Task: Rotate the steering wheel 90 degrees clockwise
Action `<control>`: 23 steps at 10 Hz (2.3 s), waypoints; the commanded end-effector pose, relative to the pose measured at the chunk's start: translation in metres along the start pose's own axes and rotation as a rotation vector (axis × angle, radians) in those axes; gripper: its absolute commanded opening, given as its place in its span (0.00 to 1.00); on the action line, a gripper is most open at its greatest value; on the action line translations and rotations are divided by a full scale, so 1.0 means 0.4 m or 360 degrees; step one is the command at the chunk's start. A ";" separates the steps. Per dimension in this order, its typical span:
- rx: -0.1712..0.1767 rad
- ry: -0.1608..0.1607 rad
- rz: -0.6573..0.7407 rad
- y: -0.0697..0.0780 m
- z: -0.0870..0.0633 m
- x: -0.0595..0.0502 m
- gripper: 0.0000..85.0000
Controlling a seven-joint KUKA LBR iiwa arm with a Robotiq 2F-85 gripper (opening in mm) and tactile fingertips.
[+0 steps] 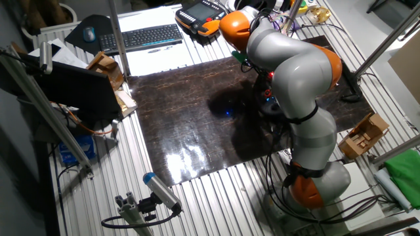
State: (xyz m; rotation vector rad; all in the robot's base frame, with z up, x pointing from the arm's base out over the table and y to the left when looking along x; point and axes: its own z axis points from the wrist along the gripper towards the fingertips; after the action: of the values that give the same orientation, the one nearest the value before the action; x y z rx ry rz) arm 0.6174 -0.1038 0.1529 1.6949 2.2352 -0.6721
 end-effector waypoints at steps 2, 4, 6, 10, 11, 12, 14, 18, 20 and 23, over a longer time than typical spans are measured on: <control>-0.0004 0.0013 0.0017 -0.004 0.004 -0.009 1.00; -0.0005 -0.0002 0.0018 -0.004 0.007 -0.010 1.00; -0.0008 -0.0008 0.0023 -0.004 0.010 -0.013 0.99; -0.0034 -0.0016 0.0026 -0.005 0.010 -0.015 0.98; -0.0039 -0.0035 0.0037 -0.005 0.010 -0.015 0.97; -0.0036 -0.0044 0.0052 -0.005 0.010 -0.015 0.96; -0.0019 -0.0093 0.0035 -0.005 0.010 -0.015 0.96; -0.0062 -0.0070 -0.0092 -0.005 0.010 -0.015 0.93; -0.0066 -0.0090 -0.0098 -0.005 0.010 -0.015 0.92; -0.0072 -0.0104 -0.0069 -0.007 0.017 -0.013 0.88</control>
State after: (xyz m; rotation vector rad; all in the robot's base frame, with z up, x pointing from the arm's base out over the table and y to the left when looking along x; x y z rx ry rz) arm 0.6157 -0.1126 0.1502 1.5843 2.2316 -0.6712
